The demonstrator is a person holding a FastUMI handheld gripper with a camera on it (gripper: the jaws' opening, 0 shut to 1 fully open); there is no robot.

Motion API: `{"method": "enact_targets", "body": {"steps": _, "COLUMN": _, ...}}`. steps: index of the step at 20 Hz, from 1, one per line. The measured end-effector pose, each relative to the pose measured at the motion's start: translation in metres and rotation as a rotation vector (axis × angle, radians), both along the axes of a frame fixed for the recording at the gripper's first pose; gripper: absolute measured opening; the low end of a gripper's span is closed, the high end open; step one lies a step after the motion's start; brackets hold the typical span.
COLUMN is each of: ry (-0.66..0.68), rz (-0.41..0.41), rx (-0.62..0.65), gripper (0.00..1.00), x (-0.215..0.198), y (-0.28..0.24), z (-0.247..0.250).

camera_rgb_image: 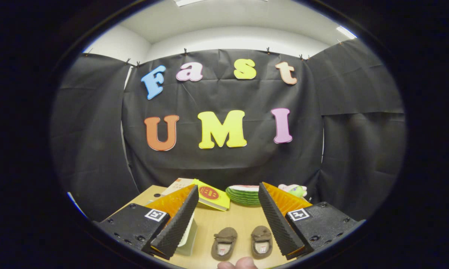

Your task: Open the storage box then place both shoes into the box .Put the left shoe in first, then the right shoe, with the right side of both shoes facing outward in a uniform manner.

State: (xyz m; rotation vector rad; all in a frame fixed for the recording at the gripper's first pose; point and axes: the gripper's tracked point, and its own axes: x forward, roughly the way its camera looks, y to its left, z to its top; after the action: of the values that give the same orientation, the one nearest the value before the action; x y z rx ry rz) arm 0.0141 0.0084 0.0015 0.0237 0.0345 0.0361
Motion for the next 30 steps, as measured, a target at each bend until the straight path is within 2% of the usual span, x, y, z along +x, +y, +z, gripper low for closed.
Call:
{"method": "enact_targets", "body": {"steps": 9, "ry": 0.013, "rz": 0.005, "rx": 0.020, "gripper": 1.00, "x": -0.003, "y": 0.001, "z": -0.005}}
{"method": "enact_targets", "body": {"steps": 15, "ry": 0.054, "rz": 0.046, "rx": 0.074, "gripper": 1.00, "x": 0.004, "y": 0.013, "z": -0.015}}
{"method": "enact_targets", "body": {"steps": 24, "ry": 0.172, "rz": 0.191, "rx": 0.120, "gripper": 1.00, "x": 0.017, "y": 0.052, "z": -0.051}}
{"method": "enact_targets", "body": {"steps": 28, "ry": 0.274, "rz": 0.272, "rx": 0.163, "gripper": 1.00, "x": 0.026, "y": 0.076, "z": -0.086}}
{"method": "enact_targets", "body": {"steps": 30, "ry": 0.320, "rz": 0.280, "rx": 0.177, "gripper": 1.00, "x": 0.031, "y": 0.080, "z": -0.107}}
